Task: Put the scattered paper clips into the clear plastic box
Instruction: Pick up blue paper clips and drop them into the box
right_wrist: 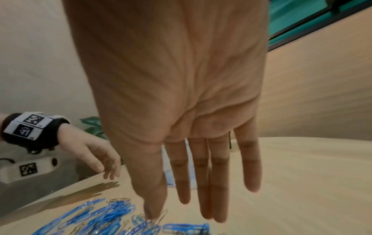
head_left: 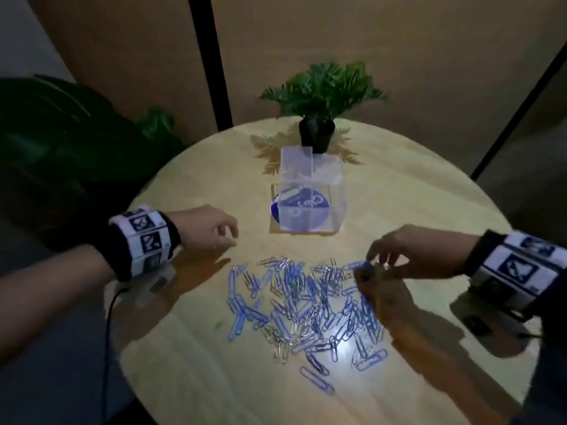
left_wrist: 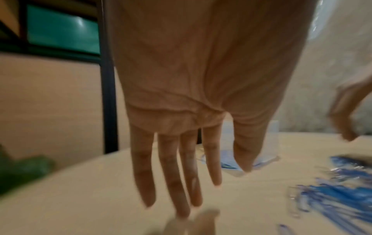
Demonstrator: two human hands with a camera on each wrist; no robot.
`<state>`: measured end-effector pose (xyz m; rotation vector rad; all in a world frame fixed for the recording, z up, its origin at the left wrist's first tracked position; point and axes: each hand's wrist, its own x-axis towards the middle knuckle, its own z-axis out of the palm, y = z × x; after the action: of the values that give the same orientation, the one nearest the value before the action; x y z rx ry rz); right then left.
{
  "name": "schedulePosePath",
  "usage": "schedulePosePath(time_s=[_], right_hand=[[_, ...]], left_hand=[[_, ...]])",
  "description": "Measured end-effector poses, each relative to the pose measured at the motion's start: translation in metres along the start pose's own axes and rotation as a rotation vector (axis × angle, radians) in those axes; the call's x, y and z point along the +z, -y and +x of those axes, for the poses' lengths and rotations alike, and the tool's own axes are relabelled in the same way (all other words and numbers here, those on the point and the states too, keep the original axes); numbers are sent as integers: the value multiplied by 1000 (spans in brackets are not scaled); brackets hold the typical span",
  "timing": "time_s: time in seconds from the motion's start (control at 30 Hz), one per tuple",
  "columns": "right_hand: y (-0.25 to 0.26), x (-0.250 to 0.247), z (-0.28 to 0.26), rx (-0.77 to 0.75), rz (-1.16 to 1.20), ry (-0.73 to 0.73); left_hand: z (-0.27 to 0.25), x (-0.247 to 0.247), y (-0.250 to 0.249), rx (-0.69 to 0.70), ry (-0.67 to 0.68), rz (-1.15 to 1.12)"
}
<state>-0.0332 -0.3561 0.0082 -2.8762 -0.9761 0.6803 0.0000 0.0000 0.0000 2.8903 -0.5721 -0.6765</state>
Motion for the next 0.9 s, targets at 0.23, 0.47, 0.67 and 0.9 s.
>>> schedulePosePath(time_s=[0.23,0.47,0.67,0.9], right_hand=[[38,40,50,3,9,-319],[79,48,65,266,-19,-264],[77,44,62,263,135,-177],[65,41,71,199,254,-251]], left_hand=[[33,46,-42,283,-184,-89],[40,54,-82,228,-281,40],[42,55,-87,168,-182,-14],[45,48,-85,119,-66,-177]])
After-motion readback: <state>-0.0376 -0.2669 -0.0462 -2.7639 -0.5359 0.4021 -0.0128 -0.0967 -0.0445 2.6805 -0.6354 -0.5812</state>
